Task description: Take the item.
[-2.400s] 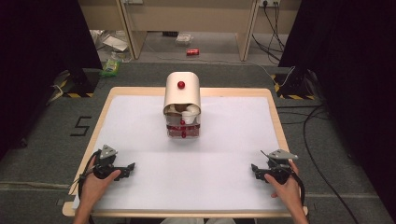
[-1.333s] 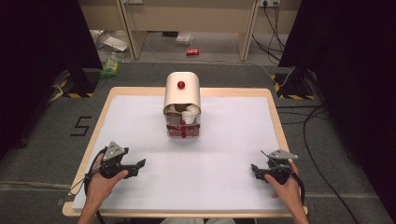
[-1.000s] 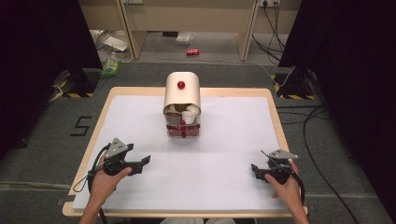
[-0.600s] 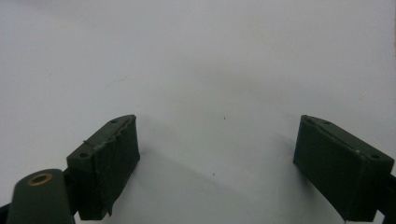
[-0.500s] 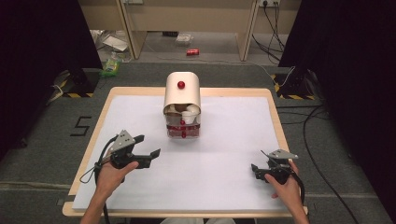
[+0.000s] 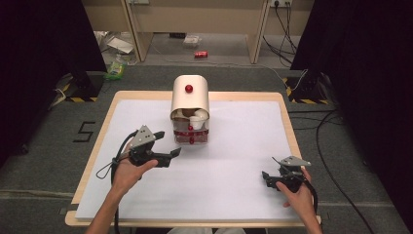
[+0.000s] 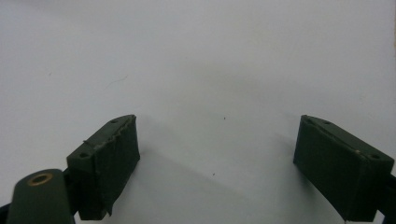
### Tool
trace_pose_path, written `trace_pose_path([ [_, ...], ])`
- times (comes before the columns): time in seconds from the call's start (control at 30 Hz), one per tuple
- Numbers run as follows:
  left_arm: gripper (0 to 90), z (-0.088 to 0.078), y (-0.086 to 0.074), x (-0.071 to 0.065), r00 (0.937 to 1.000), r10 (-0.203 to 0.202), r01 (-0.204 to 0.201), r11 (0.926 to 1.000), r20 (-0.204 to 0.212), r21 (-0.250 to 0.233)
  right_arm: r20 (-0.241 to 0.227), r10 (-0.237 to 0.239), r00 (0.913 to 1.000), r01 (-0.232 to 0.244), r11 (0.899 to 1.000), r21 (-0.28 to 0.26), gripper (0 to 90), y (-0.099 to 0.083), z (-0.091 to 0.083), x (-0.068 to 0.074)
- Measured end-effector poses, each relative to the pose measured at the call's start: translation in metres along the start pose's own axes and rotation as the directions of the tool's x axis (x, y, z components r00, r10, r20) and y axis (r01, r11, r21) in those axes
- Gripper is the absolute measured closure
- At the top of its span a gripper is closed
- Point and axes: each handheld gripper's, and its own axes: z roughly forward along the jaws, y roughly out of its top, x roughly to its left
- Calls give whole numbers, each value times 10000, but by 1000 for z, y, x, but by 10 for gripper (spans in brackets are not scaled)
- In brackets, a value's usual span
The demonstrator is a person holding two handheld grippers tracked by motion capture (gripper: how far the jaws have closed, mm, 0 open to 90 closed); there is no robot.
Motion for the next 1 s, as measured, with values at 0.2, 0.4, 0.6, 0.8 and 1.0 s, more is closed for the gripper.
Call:
trace_pose_path([
  [0.2, 157, 12, 8, 1, 9999, 91, -90, 10000, 115, -23, 2, -2, 10000, 2, 10000, 2, 144, 0, 0, 0],
  [0.4, 156, 19, 17, -1, 9995, 253, -253, 9997, 210, 0, -2, 17, 10000, -17, 10000, 6, 144, 0, 0, 0],
  [0.6, 157, 30, 28, 0, 9989, 386, -386, 9993, 254, -4, -1, 15, 10000, -15, 10000, 7, 144, 0, 0, 0],
  [0.8, 157, 41, 37, 0, 9971, 741, -743, 9971, 148, 160, -4, 16, 10000, -16, 10000, 5, 144, 0, 0, 0],
  [1.0, 156, 47, 45, -1, 9955, 937, -940, 9952, 115, 257, -9, -1, 10000, 1, 10000, 2, 144, 0, 0, 0],
])
